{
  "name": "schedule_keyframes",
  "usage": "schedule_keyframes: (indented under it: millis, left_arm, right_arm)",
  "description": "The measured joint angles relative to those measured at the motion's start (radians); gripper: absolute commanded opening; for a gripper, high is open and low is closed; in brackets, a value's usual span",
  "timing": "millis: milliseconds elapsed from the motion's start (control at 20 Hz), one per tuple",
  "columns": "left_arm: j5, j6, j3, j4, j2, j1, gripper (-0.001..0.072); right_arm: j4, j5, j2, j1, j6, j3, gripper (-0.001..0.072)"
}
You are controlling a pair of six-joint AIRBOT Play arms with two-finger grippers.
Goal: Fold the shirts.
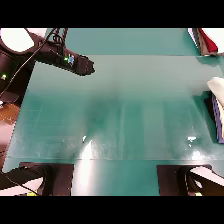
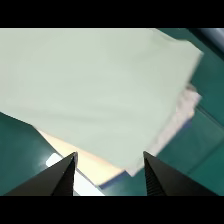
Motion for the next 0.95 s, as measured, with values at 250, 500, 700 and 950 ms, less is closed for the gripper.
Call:
schedule_keyframes:
  millis: [250, 500, 700, 950]
  left_arm:
    - [0.013, 0.000, 0.000, -0.003, 0.000, 0.000, 0.0025]
    - [0.023, 0.000, 0.000, -0.005, 0.000, 0.000, 0.0025]
    - [0.026, 0.000, 0.000, -0.005, 0.000, 0.000, 0.0025]
    - [0.027, 0.000, 0.000, -0.005, 0.000, 0.000, 0.0025]
  right_arm:
    - [0.131, -0.018, 0.056, -0.031, 0.064, -0.062, 0.0398]
    - [0.393, -0.061, 0.107, 0.156, 0.082, -0.074, 0.0019]
    - [0.469, -0.111, 0.131, 0.390, 0.088, -0.076, 0.0019]
    - [0.497, -0.152, 0.139, 0.634, 0.088, -0.077, 0.0019]
